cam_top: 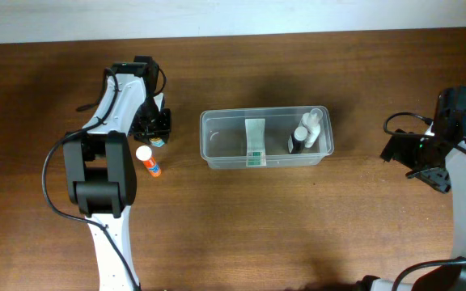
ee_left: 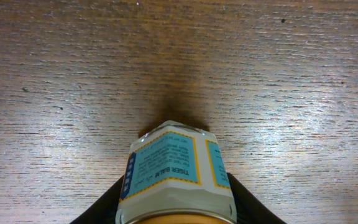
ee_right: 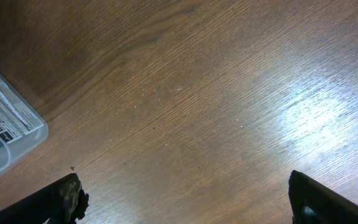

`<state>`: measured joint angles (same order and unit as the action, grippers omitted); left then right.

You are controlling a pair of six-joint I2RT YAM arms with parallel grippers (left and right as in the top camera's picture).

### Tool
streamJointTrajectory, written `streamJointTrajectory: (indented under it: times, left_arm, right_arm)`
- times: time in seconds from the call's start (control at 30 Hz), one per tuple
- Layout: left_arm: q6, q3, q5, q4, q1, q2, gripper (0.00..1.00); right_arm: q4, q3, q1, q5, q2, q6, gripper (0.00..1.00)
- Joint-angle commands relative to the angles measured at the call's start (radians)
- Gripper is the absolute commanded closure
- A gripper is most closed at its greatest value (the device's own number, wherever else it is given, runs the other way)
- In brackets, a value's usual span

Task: Pack container
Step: 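Carry the jar into the container and release it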

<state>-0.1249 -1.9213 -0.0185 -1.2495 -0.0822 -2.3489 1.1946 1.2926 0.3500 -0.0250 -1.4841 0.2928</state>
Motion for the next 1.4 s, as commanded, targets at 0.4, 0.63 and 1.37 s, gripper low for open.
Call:
streamJointTrajectory:
  times: [0.4,0.63,1.37]
  left_arm:
    - [-0.002,-0.025,0.007,-0.009,0.006,-0.011,0.61]
    - [-0.001,-0.130,0.008,-0.068,0.006,-0.011,0.60]
    - [-0.002,-0.718,-0.173,-0.422,-0.129,-0.011,0.60]
  right_arm:
    - [-0.003,0.002,0.004,-0.002,0.002,0.012,0.02]
    - [-0.003,0.002,0.004,-0.002,0.002,0.012,0.02]
    - [-0.003,0.002,0.004,-0.002,0.002,0.012,0.02]
